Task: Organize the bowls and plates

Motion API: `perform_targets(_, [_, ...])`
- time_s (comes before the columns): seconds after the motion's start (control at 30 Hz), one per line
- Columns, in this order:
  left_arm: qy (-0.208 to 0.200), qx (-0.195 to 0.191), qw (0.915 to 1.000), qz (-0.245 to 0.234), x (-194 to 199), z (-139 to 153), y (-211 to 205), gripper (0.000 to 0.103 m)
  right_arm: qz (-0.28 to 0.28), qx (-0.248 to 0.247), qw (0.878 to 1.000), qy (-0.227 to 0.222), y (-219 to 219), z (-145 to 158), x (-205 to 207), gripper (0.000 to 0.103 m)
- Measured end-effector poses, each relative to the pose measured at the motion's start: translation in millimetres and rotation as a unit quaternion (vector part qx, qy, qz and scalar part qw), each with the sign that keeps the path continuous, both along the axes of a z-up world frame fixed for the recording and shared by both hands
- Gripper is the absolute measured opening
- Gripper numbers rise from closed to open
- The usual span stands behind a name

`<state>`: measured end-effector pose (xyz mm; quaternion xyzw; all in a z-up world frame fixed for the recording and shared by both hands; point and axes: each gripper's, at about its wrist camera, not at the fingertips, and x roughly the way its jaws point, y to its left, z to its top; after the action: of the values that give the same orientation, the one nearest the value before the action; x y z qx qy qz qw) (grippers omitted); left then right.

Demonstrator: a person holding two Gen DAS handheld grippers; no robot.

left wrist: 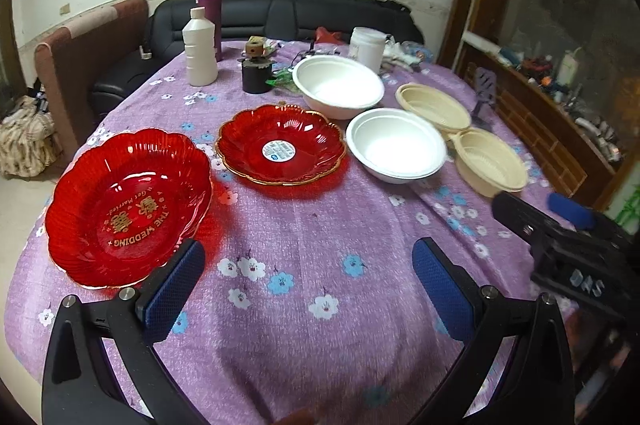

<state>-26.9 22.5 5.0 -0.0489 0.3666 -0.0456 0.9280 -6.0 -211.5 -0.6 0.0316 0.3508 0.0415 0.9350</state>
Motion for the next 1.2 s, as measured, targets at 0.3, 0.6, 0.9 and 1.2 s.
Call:
perform_targets(0.3, [-0.026,-0.060,0.9911,0.117,-17.1,7.3,117.0,0.103,0.096,0.092,0.991,0.020,43.6,1.9,19.7,0.103])
perform_targets(0.6, [0.037,-0.079,0.9678,0.236,11.4,-33.0,192.7,0.103,0.194,0.214,0.948,0.132,137.5,-28.1,76.3,0.096])
perform_targets(0.9, [0.074,-0.113,0.9563,0.259,31.2,-55.1,211.5,0.083,0.190,0.242,0.923,0.233,193.2,-76.9,127.5,0.051])
perform_targets(1.2, [0.114,-0.076,0.9578,0.253,51.9,-76.8,208.5,0.044,0.180,0.225,0.920,0.268,209.2,-101.6,140.6,0.020])
